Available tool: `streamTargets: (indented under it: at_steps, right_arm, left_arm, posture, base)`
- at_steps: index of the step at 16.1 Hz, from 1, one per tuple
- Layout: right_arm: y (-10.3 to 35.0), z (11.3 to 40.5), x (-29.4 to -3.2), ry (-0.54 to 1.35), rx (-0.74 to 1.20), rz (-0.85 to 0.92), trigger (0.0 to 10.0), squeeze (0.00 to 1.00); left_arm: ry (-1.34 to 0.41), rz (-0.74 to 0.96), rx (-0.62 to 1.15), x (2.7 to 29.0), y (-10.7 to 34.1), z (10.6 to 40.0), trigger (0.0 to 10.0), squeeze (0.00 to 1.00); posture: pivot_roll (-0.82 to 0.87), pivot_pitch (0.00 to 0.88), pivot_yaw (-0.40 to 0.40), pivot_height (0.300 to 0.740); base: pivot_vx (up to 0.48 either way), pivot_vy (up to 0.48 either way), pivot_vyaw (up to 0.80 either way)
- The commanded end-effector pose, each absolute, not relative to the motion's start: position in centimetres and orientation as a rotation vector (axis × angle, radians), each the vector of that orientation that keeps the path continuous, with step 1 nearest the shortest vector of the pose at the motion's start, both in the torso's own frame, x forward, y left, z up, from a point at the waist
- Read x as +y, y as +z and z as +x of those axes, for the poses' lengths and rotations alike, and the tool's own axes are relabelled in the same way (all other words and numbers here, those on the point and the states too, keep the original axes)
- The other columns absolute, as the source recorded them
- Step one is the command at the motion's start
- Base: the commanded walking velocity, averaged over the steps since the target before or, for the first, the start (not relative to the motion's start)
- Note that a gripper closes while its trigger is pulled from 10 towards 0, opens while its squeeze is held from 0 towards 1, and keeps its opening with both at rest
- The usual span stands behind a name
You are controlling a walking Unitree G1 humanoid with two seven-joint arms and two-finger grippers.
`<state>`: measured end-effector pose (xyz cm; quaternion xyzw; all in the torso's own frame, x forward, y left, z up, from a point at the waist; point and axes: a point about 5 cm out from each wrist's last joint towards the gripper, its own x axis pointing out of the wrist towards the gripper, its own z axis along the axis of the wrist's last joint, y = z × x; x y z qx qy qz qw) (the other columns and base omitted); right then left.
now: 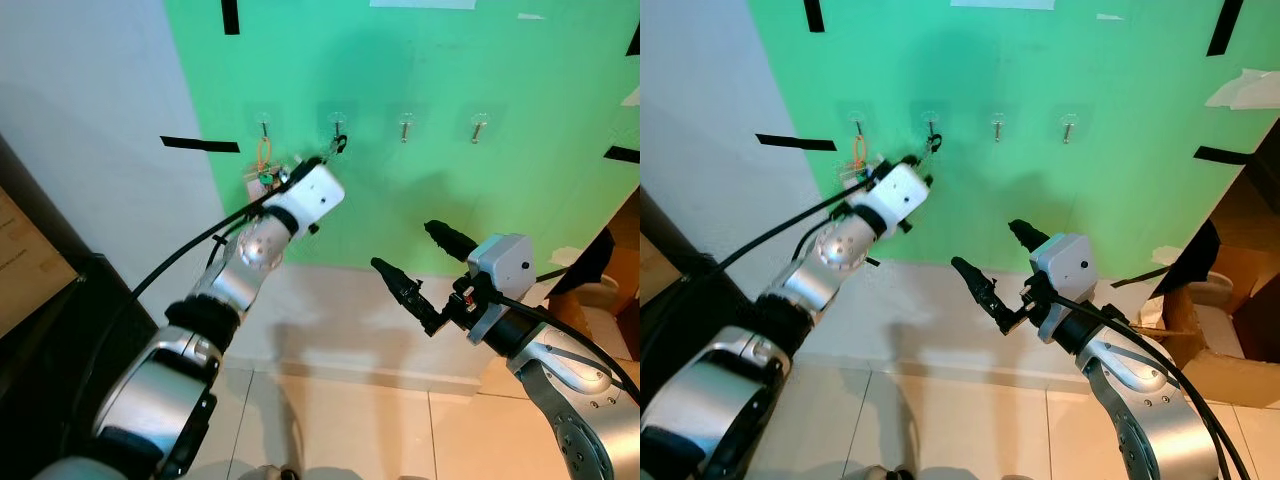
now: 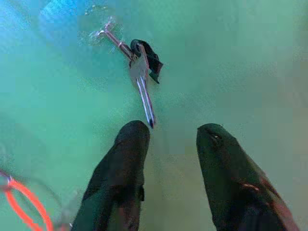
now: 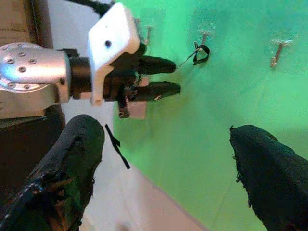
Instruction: Hang keys on a hook
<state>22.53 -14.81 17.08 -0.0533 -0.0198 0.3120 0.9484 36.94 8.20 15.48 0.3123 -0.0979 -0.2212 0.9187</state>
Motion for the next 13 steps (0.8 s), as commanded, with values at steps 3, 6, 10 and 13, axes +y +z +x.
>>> streamTargets:
  at_steps: [3,6,10,13]
  right_arm:
    - [15.9,23.1,-15.7,0.562,0.020,-0.101,10.0,0.00]
    - [14.5,23.3,-15.8,0.456,0.063,-0.100,10.0,0.00]
    - [11.5,23.5,-16.9,0.178,0.171,-0.128,10.0,0.00]
    - [10.7,24.0,-18.3,0.086,0.199,-0.115,10.0,0.00]
  left_arm:
    - [-0.478,0.583,-0.178,9.0,14.7,35.9,10.0,1.00]
    - [-0.460,0.435,-0.125,10.4,13.5,34.1,10.0,1.00]
    - [-0.300,0.142,0.044,13.6,11.7,30.7,10.0,1.00]
    - [-0.249,0.155,0.036,14.6,11.1,28.9,10.0,1.00]
  posture:
    - [-0.24,0.000,0.071,0.740]
    - [-0.21,0.000,0.066,0.740]
    - [-0.17,0.000,0.044,0.740]
    - [-0.15,0.000,0.022,0.740]
  base:
    - [0.000,0.000,0.00]
    - [0.000,0.000,0.00]
    - [0.000,0.000,0.31]
    - [0.000,0.000,0.80]
